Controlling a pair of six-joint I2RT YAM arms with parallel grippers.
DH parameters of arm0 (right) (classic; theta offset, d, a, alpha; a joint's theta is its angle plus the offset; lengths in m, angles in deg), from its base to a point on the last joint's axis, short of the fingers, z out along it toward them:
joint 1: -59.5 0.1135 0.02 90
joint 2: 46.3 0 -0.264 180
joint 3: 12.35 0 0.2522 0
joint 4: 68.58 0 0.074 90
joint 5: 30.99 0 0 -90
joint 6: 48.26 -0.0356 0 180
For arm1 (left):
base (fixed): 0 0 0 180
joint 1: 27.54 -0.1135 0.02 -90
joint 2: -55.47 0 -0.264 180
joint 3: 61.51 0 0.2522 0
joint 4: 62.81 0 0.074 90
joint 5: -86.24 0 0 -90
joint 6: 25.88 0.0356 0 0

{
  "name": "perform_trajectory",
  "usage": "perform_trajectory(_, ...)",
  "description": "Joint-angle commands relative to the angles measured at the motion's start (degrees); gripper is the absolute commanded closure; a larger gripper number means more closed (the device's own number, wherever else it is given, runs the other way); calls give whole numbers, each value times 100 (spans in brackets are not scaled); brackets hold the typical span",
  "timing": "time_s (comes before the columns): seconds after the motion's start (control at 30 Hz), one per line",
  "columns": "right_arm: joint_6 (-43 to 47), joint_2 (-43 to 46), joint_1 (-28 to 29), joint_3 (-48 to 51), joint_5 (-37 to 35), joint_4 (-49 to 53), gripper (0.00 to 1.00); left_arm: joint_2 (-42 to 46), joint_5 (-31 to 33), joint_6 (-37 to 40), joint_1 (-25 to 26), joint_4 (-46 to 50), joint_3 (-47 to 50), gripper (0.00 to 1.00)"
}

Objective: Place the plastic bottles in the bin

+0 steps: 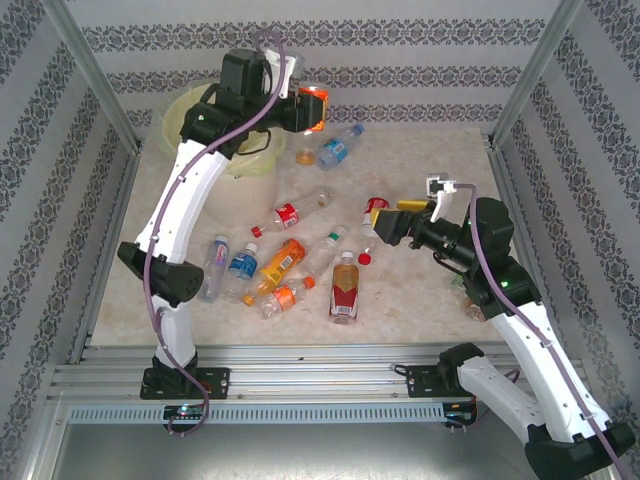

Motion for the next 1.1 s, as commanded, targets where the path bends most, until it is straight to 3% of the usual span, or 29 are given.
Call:
perform_trajectory(0.0,85,78,-44,-69,-164,184,2,-301,650,426,-241,913,-776,47)
perform_trajectory(0.47,222,26,-50,-62,-392,537,2,-221,1225,342,-1241,526,-809,47)
perform_trajectory(1.07,184,57,-49,131,-567,660,2,-458,1710,658,-1449,155,107,47)
